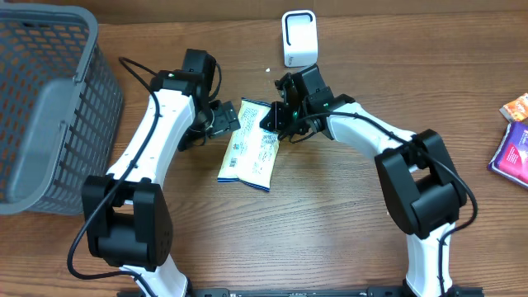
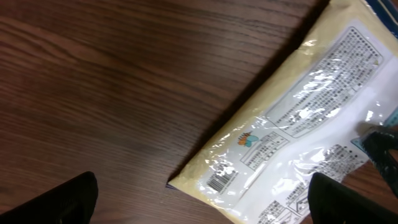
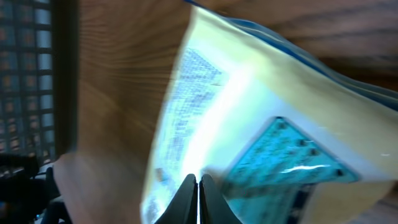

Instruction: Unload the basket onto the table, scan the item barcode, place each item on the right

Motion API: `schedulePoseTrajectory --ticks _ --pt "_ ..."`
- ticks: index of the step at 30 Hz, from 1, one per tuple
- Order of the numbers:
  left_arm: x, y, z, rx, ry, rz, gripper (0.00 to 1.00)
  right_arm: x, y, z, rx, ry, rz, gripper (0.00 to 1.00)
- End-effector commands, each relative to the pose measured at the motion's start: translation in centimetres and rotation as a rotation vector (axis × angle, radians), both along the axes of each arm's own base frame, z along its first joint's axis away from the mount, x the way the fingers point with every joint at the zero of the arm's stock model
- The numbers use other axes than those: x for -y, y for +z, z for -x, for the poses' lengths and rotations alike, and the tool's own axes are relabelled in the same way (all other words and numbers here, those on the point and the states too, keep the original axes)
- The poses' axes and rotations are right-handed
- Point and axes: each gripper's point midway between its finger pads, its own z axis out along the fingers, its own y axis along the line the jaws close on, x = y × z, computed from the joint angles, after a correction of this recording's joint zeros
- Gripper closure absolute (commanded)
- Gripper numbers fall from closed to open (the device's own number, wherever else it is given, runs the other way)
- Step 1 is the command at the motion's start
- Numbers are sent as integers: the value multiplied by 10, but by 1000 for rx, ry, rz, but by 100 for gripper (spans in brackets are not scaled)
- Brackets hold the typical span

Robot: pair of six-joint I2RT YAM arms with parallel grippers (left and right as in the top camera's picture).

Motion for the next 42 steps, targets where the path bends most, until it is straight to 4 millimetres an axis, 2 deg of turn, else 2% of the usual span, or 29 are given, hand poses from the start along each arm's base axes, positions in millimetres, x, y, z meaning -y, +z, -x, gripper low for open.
schedulePoseTrajectory --ticks 1,4,6,9,14,16,18,19,23,26,29,30,33,34,36,38,42 --pt "-11 2 0 -10 44 -21 0 14 -23 -10 -36 -61 48 95" --pt "-9 1 4 -27 4 -15 0 28 -35 -14 -50 -100 102 95" --pt "-2 0 6 -31 -60 19 0 31 -30 -17 -39 -101 99 95" --pt "9 -2 8 -38 -127 76 0 32 -13 -21 -22 -89 85 95" --pt "14 -8 9 -57 -141 90 0 30 27 -20 -14 -37 97 90" --pt "18 -9 10 -65 -156 110 6 23 42 -15 -22 9 61 88" --pt "22 -12 11 -72 -166 130 16 19 47 -12 -34 28 34 87" --pt "28 -14 12 -83 -173 152 27 19 43 -11 -40 28 42 87" --pt "42 -25 14 -115 -195 195 52 25 22 -7 -73 17 80 87" --pt "56 -42 16 -156 -215 227 60 29 0 -4 -112 6 112 88" --pt "64 -65 23 -218 -231 223 68 37 -22 -1 -145 -11 166 94" --pt "66 -78 27 -258 -232 222 76 46 -35 -1 -156 -35 223 95" --pt "60 -95 32 -301 -237 189 79 64 -46 -1 -159 -74 330 96" --pt "55 -99 32 -309 -234 165 82 69 -49 -1 -158 -85 360 96" --pt "36 -104 32 -323 -213 79 90 77 -51 0 -162 -98 406 96" --pt "11 -102 31 -332 -156 -21 94 85 -51 1 -166 -110 451 96" --pt "-14 -90 26 -344 -113 -71 96 99 -36 -4 -148 -141 533 96"
